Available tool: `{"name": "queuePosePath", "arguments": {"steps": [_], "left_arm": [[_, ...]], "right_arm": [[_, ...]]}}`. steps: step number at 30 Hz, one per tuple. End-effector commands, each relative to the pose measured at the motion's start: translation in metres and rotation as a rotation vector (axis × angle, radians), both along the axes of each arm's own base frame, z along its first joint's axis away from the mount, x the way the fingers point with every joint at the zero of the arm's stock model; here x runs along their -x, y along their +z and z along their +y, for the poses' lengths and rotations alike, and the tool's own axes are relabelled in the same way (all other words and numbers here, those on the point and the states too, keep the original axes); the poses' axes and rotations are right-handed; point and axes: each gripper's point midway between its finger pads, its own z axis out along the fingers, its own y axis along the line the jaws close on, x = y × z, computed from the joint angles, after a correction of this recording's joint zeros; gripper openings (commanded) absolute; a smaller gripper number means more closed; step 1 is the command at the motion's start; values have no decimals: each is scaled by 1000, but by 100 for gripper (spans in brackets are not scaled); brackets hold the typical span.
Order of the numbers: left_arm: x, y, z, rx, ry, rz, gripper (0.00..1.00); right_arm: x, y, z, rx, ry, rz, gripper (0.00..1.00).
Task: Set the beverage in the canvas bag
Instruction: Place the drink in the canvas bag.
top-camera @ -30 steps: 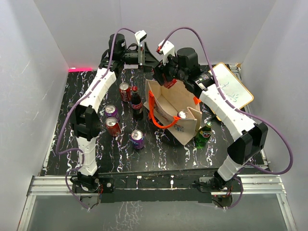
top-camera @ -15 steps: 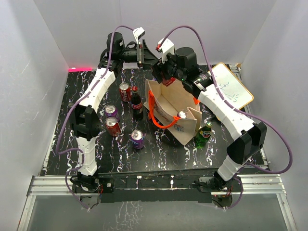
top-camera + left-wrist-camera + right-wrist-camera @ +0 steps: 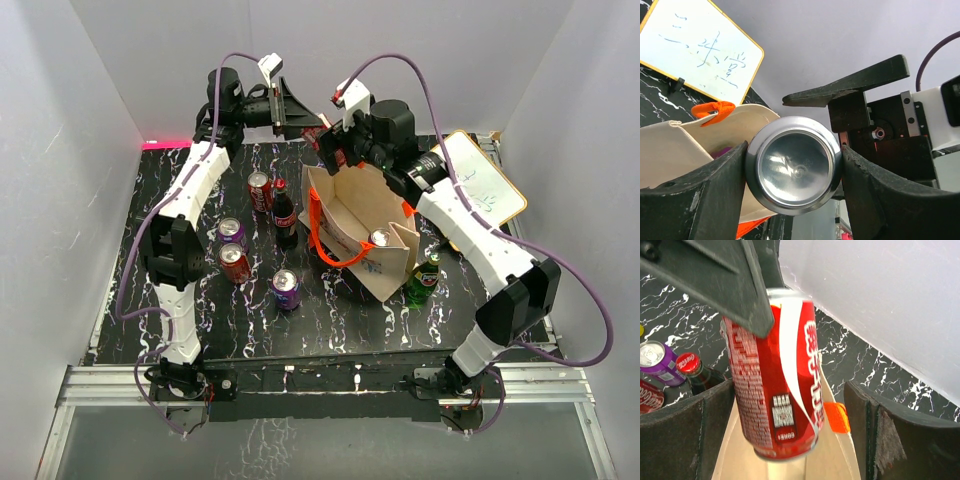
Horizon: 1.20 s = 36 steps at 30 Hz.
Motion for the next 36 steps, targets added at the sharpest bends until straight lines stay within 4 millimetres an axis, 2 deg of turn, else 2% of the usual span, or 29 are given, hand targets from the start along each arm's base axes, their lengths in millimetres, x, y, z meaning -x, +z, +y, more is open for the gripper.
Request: {"name": "queuePosePath", "arguments": {"steps": [1,8,19,27,29,32,34,36], "left_arm": [[24,67,16,65,14,-131,0],[28,78,22,86,21,-126,0],[32,79,24,88,18,-116,0],[34,79,25,87,19,-114,0],[34,79,25,86,18,-111,0],[34,75,25,81,19,-98,0],[33,73,24,77,17,-89,0],[31,70,24,72,21,-87,0]], "right_arm": [[10,28,-12,-59,7,-61,93],[14,12,-13,-59,29,-22,93],[9,20,6,-110,102,-43,91],[5,15,10,-113,113,-41,90],[5,16,10,-117,114,-42,83],[6,21,9,-126,109,-52,64],[7,27,7,-128,97,-64,47],[9,33,0,-127,78,-74,25]]}}
